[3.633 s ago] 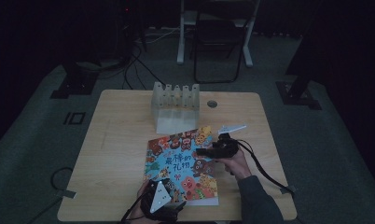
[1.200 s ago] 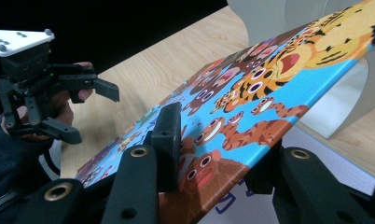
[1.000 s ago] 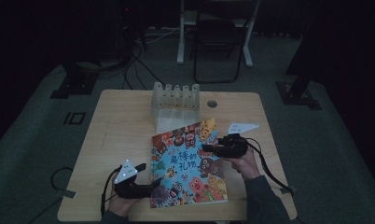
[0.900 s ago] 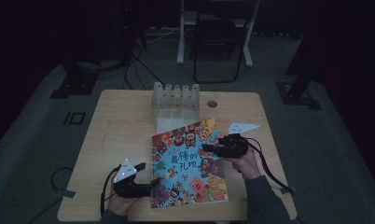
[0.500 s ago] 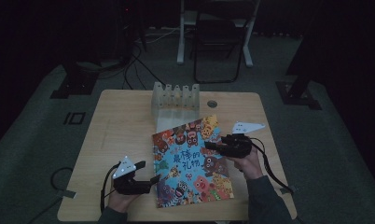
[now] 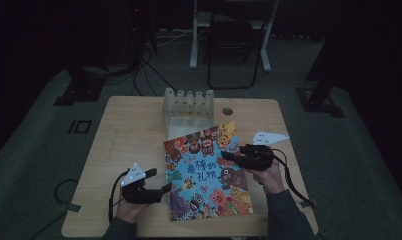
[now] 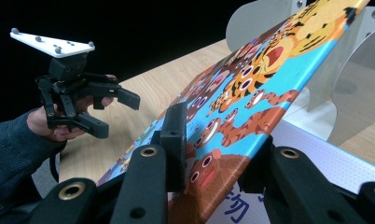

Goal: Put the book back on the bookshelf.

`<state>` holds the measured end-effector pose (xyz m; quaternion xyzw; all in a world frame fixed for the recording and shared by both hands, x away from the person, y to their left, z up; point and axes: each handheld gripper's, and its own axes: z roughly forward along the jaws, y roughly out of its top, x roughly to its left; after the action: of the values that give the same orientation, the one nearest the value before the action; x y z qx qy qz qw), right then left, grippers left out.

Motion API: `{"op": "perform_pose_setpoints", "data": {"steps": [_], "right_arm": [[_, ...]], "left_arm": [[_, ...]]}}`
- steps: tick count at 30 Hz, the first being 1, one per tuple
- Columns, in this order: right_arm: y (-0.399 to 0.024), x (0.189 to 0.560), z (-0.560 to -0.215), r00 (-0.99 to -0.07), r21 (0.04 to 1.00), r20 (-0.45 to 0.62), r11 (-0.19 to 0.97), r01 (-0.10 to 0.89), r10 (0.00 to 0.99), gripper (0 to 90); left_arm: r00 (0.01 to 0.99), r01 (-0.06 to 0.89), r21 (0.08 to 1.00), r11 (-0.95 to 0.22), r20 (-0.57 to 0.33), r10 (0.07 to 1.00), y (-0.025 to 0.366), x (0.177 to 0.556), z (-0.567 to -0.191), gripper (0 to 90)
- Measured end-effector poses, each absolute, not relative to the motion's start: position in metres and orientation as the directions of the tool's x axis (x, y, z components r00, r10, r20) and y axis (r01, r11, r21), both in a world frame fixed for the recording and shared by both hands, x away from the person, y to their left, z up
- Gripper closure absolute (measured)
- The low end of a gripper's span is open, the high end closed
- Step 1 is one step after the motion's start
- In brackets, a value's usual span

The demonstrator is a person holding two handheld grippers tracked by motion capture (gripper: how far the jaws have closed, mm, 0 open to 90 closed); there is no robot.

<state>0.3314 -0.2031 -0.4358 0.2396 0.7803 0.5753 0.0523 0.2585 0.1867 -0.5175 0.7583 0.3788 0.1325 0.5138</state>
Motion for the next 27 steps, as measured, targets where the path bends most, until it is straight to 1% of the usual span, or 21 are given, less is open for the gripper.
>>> {"op": "perform_pose_setpoints", "data": {"steps": [8, 18, 21, 27], "right_arm": [[-0.205, 0.327, -0.432, -0.884, 0.934, 0.168, 0.216, 0.284, 0.436, 69.3], [-0.207, 0.322, -0.428, -0.893, 0.948, 0.135, 0.208, 0.243, 0.429, 69.7], [-0.207, 0.321, -0.427, -0.895, 0.95, 0.127, 0.208, 0.234, 0.427, 69.7], [-0.208, 0.318, -0.425, -0.9, 0.955, 0.114, 0.205, 0.217, 0.421, 69.9]], "left_arm": [[0.687, 0.44, 0.883, -0.164, -0.214, 0.695, 0.188, 0.266, -0.515, 16.1], [0.696, 0.437, 0.884, -0.168, -0.213, 0.686, 0.187, 0.28, -0.508, 16.2], [0.694, 0.446, 0.883, -0.148, -0.236, 0.68, 0.19, 0.287, -0.506, 16.2], [0.694, 0.436, 0.888, -0.144, -0.23, 0.683, 0.196, 0.298, -0.501, 16.1]]}}
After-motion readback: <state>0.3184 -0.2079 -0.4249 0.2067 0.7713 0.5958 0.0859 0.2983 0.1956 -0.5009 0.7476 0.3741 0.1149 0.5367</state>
